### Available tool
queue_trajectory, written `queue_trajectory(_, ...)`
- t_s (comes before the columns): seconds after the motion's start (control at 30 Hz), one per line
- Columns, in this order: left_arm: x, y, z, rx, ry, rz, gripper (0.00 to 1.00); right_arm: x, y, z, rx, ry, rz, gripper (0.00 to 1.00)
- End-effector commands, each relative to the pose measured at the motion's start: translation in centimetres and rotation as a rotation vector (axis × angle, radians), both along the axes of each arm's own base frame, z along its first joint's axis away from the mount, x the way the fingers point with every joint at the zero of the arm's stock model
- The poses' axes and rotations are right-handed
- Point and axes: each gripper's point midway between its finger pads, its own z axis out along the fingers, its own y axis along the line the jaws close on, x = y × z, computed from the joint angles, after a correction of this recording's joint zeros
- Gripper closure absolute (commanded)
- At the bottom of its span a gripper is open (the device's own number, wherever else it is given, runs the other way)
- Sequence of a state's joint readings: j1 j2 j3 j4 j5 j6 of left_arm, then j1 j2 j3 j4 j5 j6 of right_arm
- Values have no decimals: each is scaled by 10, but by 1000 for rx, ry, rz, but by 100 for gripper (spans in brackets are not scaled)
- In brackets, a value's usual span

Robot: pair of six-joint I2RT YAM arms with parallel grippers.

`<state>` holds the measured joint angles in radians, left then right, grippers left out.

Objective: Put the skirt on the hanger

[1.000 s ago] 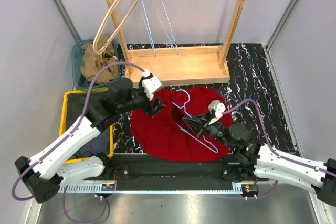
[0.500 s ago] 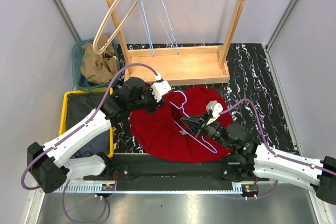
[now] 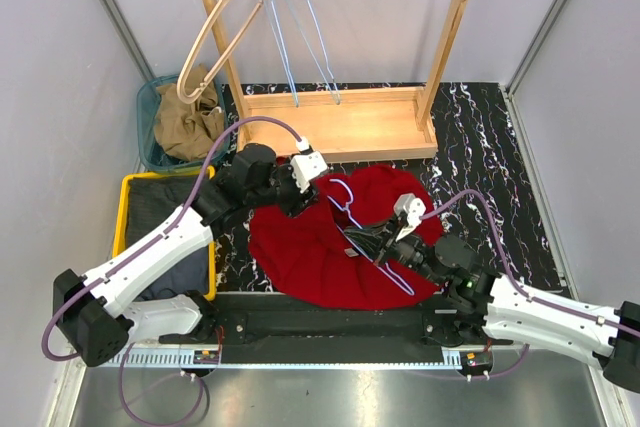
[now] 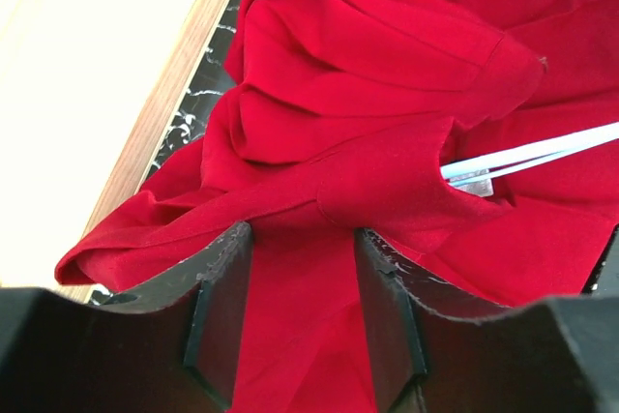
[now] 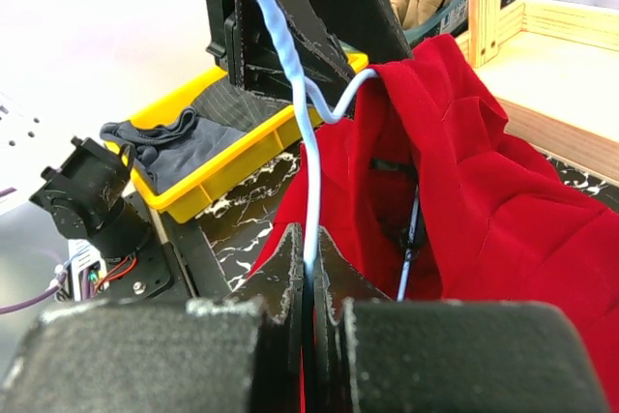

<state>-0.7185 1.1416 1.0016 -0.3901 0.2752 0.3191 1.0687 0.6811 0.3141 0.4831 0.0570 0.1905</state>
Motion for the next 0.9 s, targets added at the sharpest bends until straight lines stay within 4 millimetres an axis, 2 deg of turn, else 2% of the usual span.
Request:
queue_trajectory(0.0, -12, -24, 50, -162, -63, -102, 49, -18, 3, 51, 112, -59, 90, 100)
queue_trajectory(0.2, -45, -38, 68, -230, -47, -227, 44, -19, 3, 50, 83, -32, 93, 100)
queue_trajectory(0.27, -51, -39, 70, -237, -50, -246, 44, -21, 4, 56, 86, -30, 104, 100)
queue_trajectory(0.33, -57, -41, 70, -238, -47, -262, 44, -24, 5, 59, 73, -21, 121, 100)
queue_trajectory(0.5, -60, -41, 55, -221, -13, -266, 44, -38, 6, 69, 67, -11, 196, 100)
queue_trajectory(0.53, -62, -42, 55, -219, -12, -271, 44, -41, 6, 75, 72, -15, 207, 100)
queue_trajectory(0.6, -65, -41, 54, -219, -10, -274, 44, -47, 9, 71, 38, 1, 244, 100)
queue_trajectory(0.63, -67, -41, 56, -225, -11, -281, 44, -47, 9, 75, 40, -1, 251, 100)
queue_trajectory(0.77, -74, -42, 53, -220, 25, -304, 56, -48, 8, 78, 45, 0, 253, 100)
queue_trajectory(0.8, -77, -40, 48, -205, 48, -304, 64, -46, 7, 78, 47, -1, 238, 100)
queue_trajectory(0.87, -77, -39, 44, -191, 73, -297, 69, -45, 4, 80, 57, -10, 223, 100)
